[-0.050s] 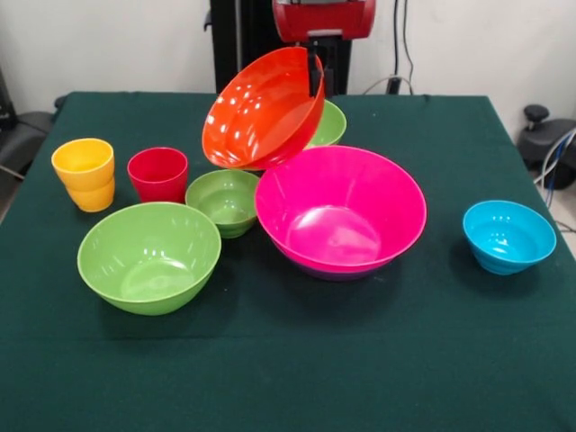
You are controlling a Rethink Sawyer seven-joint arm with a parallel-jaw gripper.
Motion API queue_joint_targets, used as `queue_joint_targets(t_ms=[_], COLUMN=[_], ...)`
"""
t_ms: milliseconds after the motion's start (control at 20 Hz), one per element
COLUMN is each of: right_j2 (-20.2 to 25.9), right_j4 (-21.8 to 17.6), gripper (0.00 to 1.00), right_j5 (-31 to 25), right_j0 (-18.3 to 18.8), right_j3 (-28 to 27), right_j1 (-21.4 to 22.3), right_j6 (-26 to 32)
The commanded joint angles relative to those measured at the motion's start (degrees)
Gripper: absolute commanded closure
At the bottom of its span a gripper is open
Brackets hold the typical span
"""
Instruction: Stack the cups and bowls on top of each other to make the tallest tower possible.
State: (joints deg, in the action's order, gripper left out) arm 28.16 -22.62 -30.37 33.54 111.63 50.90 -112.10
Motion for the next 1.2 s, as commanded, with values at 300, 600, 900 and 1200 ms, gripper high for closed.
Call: queue_joint_targets(t_ms=[300, 600, 900, 1200], right_j2=[-9.0, -11.5, -10.2, -8.9], right_j4=[-0.3, 1.3, 2.8, 3.4], gripper=[1.00, 1.00, 1.00, 1.00], right_j5=[4.0, 5.2, 6.0, 6.7], right_j0=[-11.7, -14.7, -11.0, -8.6], right_j3=[-4.8, -5.3, -3.2, -2.3], right_j1=[-3.8, -4.5, -3.5, -3.5], right_j6=[-12.2, -11.7, -6.9, -5.0])
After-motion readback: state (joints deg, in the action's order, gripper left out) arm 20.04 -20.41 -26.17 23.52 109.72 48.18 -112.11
